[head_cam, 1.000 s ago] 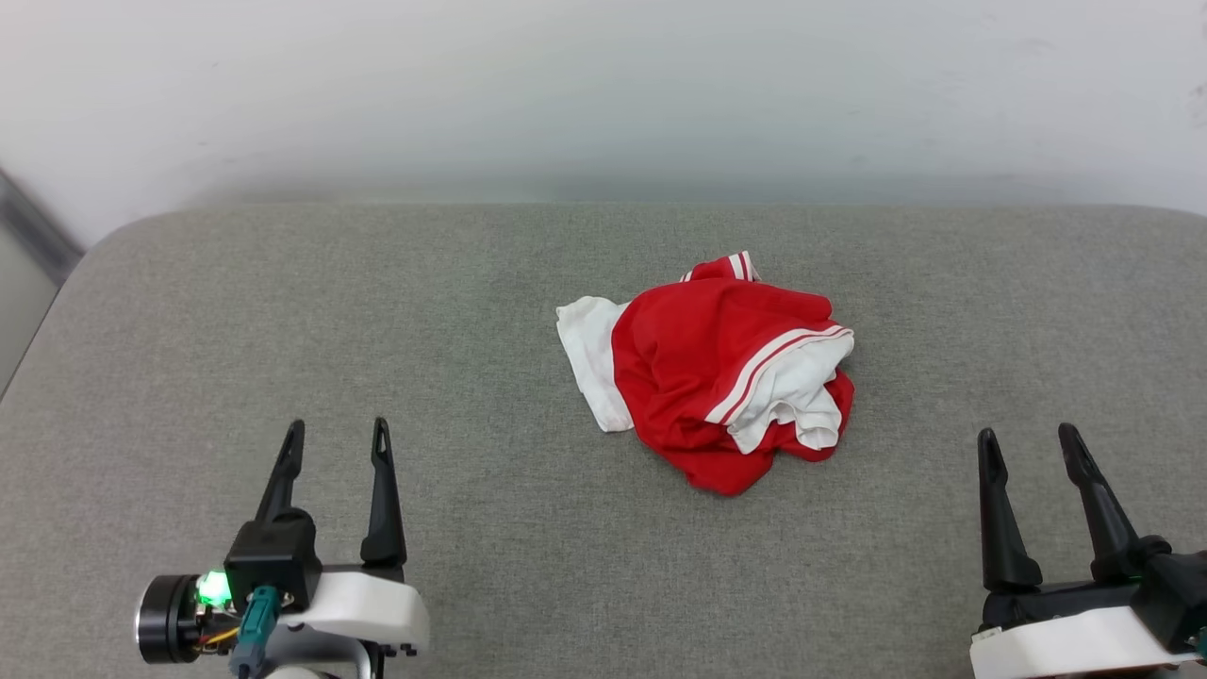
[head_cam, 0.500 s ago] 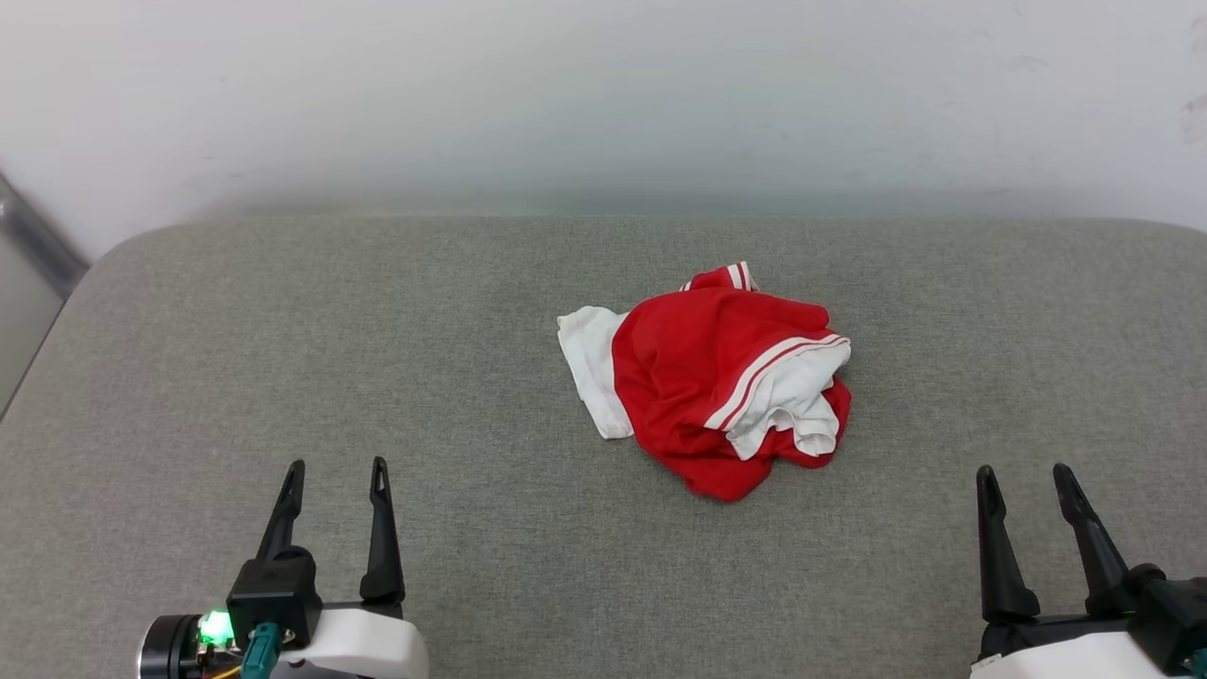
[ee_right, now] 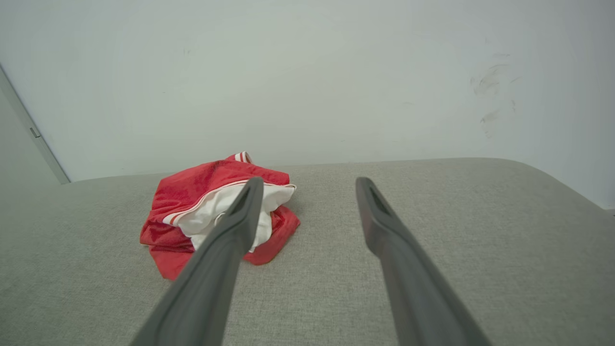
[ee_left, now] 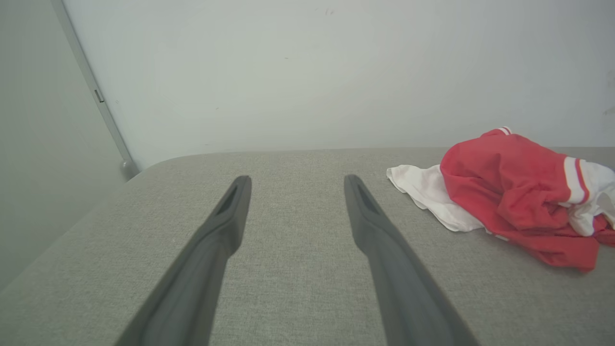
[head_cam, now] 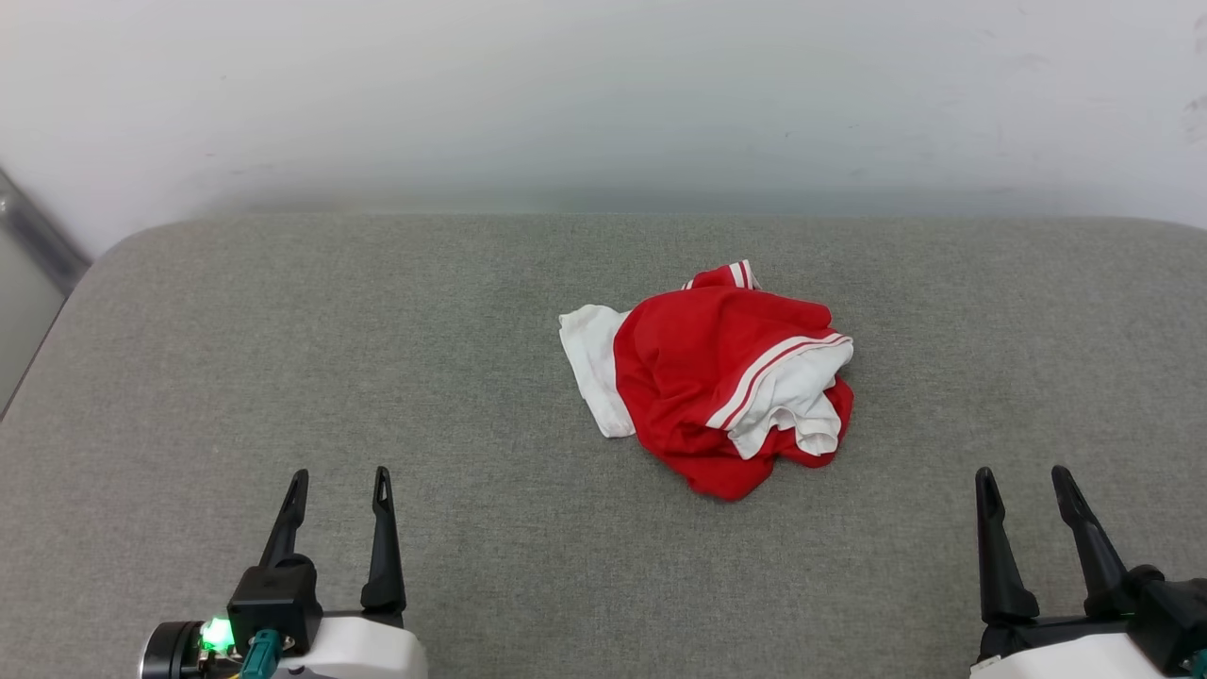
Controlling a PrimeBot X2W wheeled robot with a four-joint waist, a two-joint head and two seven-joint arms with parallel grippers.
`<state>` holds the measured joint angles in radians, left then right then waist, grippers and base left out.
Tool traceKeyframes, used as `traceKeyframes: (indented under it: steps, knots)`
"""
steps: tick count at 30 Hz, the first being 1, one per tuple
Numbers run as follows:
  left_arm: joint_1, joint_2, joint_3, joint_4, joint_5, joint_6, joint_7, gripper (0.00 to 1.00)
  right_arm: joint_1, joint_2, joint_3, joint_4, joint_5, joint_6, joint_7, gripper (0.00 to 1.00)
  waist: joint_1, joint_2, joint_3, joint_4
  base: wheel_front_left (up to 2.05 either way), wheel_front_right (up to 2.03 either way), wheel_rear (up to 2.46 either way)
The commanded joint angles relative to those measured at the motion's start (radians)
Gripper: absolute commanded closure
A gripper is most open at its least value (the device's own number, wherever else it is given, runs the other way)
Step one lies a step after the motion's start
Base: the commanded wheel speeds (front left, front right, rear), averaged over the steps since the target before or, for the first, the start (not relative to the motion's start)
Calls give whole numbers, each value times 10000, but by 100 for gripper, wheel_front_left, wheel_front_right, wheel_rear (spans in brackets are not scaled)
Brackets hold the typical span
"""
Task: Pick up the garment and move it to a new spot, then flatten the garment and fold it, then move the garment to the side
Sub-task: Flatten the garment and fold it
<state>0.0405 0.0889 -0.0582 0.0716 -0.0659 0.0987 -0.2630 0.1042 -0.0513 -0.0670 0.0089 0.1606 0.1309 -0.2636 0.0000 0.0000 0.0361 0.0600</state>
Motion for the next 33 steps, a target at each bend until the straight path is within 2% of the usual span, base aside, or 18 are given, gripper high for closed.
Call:
traceKeyframes:
  steps: [1,6,9,16,21,25,28,33]
  knots:
    - [75,-27,59,25,64,-62,-26,0,60,20,3,3,60,-3,-17,0,0,0,1,-2,0,0,0]
    - [-205,-92,278,-14,108,-173,-26,0,4,20,7,-15,51,-3,-17,0,0,0,45,-34,0,0,0]
    - [-715,39,317,-156,225,-404,-26,0,-123,20,-6,-60,32,-3,-17,0,0,0,159,-62,0,0,0]
    - [-3044,853,431,261,464,-1121,-26,0,-479,20,54,-218,-103,-3,-17,0,0,0,660,-263,0,0,0]
    - [-4988,1443,329,1287,418,-1631,20,0,-750,20,55,-349,-212,-3,-17,0,0,0,1156,-459,0,0,0]
    - [-6563,1838,-104,1939,319,-2026,842,0,-963,20,-13,-459,-268,-3,-17,0,0,0,1598,-581,0,0,0]
    - [-7633,2027,-571,2329,-70,-2213,1930,0,-1121,20,-22,-515,-277,-3,-17,0,0,0,1907,-691,0,0,0]
    - [-9069,2455,-2035,2800,-1194,-2272,4008,0,-1372,18,54,-556,-303,-3,-17,0,0,0,2318,-879,0,0,0]
